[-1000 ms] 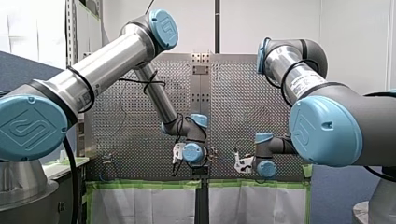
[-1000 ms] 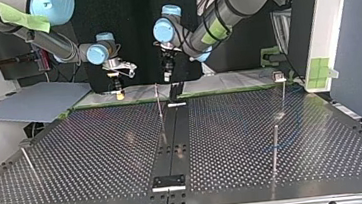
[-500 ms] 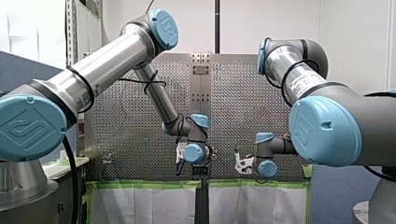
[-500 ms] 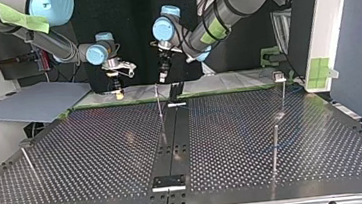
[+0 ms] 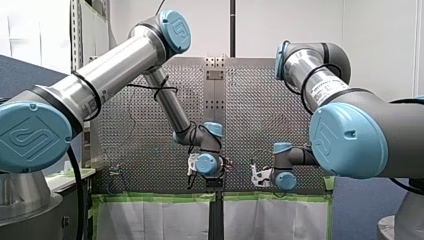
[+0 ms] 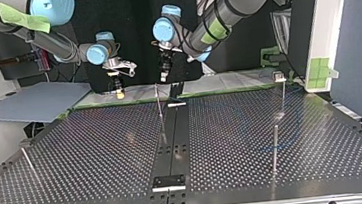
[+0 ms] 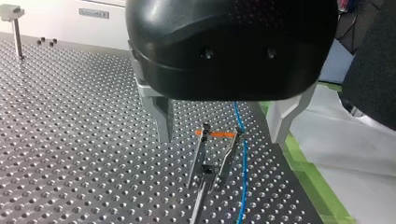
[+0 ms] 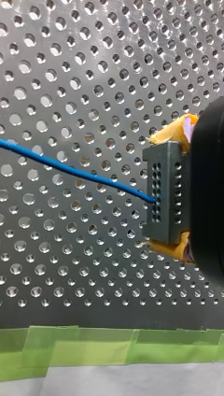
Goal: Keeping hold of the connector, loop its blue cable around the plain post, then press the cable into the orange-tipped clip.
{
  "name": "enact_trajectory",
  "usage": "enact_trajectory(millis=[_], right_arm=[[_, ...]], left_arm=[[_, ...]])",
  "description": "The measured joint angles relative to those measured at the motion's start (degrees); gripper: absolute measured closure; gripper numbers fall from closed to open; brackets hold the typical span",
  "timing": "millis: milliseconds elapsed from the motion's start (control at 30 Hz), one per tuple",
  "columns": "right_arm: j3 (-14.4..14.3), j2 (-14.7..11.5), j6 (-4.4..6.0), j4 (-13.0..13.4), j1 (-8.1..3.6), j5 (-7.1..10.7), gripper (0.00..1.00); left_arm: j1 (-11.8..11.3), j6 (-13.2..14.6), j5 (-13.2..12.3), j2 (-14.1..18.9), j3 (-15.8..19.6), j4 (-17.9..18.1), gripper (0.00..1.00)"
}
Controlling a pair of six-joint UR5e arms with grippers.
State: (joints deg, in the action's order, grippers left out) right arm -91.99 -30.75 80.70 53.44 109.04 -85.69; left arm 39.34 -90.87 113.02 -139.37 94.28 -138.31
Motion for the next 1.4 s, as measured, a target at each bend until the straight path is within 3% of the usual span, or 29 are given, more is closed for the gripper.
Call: enact_trajectory(millis=[400, 667, 833, 1000, 1400], right_arm=[[0.0, 0.0, 0.13, 0.1, -0.04, -0.07, 1.00], [0.0, 0.0, 0.30, 0.0, -0.14, -0.14, 1.00], [0.0, 0.0, 0.31, -0.1, 0.10, -0.18, 1.00], [0.0, 0.0, -0.04, -1.2, 0.29, -0.23, 1.00], [-0.1, 0.0, -1.00, -3.6, 1.04, -0.41, 1.00]], left_arm=[[0.1, -1.4, -2.6, 0.0, 0.0, -1.0, 0.00], [0.1, -1.7, -2.7, 0.0, 0.0, -1.0, 0.00], [0.1, -3.3, -2.6, 0.0, 0.0, -1.3, 0.00], [0.1, -5.1, -2.6, 0.0, 0.0, -2.1, 0.00], [-0.3, -6.2, -1.8, 0.0, 0.0, -4.5, 0.00]])
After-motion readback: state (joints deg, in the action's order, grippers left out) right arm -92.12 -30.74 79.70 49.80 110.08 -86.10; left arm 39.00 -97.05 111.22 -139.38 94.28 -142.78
